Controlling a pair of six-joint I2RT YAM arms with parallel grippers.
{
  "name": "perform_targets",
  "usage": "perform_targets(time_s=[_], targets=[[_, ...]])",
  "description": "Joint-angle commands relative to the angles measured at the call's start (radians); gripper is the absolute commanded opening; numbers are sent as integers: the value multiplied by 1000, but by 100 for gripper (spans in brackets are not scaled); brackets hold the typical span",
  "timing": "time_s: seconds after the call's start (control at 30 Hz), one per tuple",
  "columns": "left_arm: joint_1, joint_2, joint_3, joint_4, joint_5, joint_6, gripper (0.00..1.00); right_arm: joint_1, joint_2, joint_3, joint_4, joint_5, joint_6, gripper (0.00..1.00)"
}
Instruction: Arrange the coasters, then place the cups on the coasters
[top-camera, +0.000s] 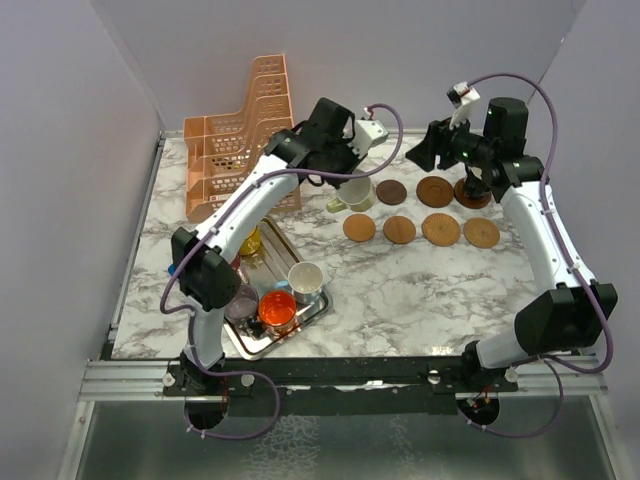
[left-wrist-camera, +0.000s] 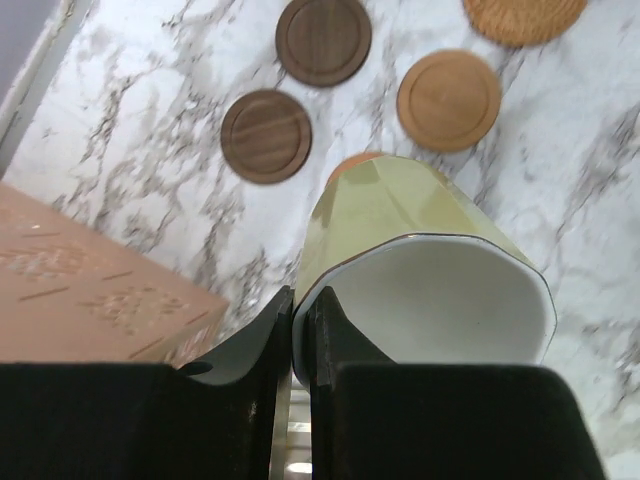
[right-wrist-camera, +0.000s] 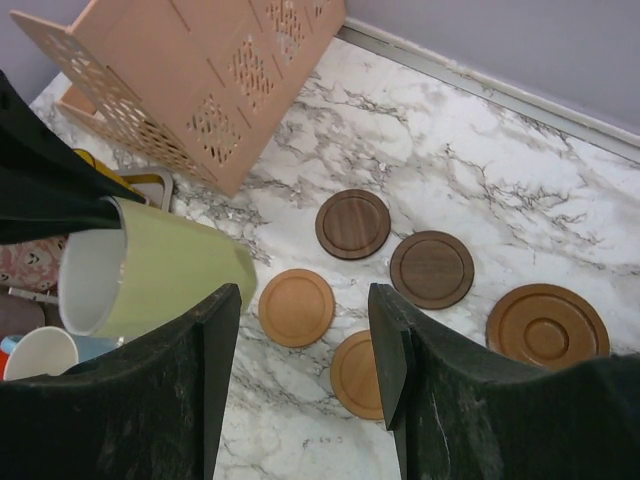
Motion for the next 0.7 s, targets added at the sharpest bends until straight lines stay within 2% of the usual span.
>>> perform_targets(time_s=[0.0, 0.13, 0.33, 0.53, 0.67], targets=[[-3, 48, 94, 199, -61, -274, 0, 2, -80, -68, 104, 58, 88, 54], [-36, 81, 89, 319, -241, -487, 0, 4, -122, -128, 125, 101, 130, 54], [-69, 107, 93, 375, -465, -656, 0, 27, -96, -146, 112, 93, 136, 54], [-106, 121, 97, 370, -606, -763, 0, 84, -47, -113, 111, 115, 143, 53], [-125, 124, 87, 367, -628, -797, 0, 116, -7, -78, 99, 140, 143, 51]])
